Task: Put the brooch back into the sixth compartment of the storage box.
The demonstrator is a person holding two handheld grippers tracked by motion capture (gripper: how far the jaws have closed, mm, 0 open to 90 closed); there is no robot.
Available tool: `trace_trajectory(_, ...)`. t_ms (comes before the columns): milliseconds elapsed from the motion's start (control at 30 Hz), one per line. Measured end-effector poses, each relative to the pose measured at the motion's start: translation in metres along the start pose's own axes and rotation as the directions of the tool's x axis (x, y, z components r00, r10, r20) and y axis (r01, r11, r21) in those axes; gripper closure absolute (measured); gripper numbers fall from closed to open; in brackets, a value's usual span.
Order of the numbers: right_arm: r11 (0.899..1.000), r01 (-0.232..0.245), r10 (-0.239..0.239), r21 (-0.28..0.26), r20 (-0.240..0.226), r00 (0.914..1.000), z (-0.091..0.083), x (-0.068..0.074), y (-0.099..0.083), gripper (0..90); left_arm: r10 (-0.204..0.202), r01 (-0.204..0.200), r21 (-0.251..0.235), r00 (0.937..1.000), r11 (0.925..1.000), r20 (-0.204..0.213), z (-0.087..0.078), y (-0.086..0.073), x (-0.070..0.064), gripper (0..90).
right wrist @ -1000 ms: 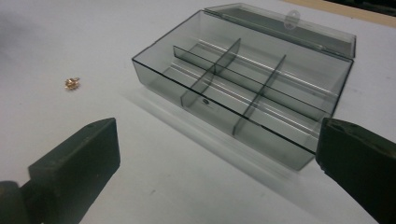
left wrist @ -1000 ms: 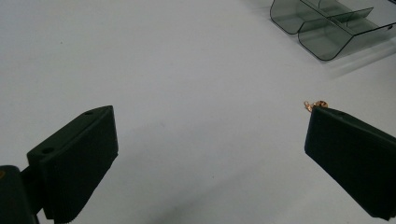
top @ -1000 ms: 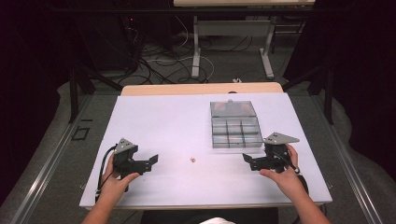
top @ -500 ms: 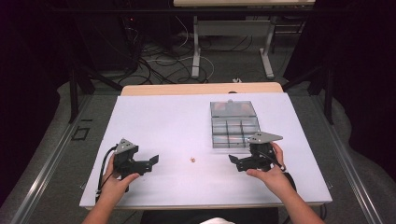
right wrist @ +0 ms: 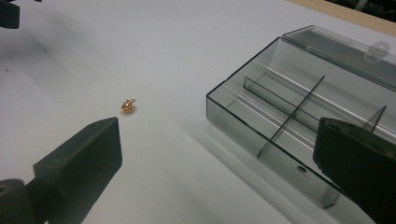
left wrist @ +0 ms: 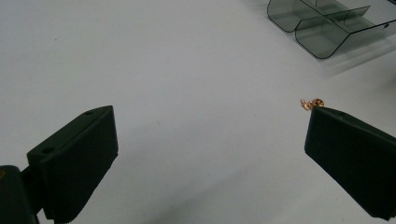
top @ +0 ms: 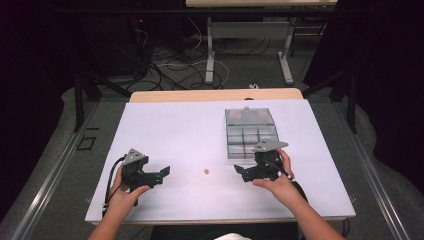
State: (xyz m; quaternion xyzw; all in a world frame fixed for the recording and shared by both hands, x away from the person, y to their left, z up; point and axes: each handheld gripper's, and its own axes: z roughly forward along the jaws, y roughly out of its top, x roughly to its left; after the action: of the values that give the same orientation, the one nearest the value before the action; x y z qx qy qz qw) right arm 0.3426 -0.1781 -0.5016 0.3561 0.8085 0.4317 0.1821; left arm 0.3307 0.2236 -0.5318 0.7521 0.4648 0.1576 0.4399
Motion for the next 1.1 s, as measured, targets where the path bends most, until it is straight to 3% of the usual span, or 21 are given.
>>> trace_trajectory(267,1.0,0.022,-0.022,0.017,-0.019,0.9996,0.01,0.009,0.008,3.7,0.001,-0.001,-0.005,1.0,1.0,0.0,0.0,0.0,0.0,3.2)
trace_trajectory(333,1.0,0.025,-0.025,-0.003,-0.023,0.9994,0.014,0.012,0.009,4.8,0.002,-0.002,-0.006,1.0,1.0,-0.001,0.0,0.0,0.0,3.3)
trace_trajectory(567,0.999,0.048,-0.047,0.024,-0.045,0.9979,0.024,0.021,0.015,7.6,0.002,-0.002,-0.005,1.0,1.0,0.0,0.0,0.0,0.0,3.2)
trace_trajectory(733,0.998,0.062,-0.061,0.021,-0.047,0.997,0.032,0.027,0.017,14.7,0.003,-0.003,-0.005,1.0,1.0,0.003,0.0,0.0,0.0,3.3)
trace_trajectory(1100,0.996,0.075,-0.071,0.041,-0.082,0.9941,0.046,0.036,0.024,16.7,0.0,0.0,-0.006,1.0,1.0,0.004,0.001,0.0,0.0,3.3)
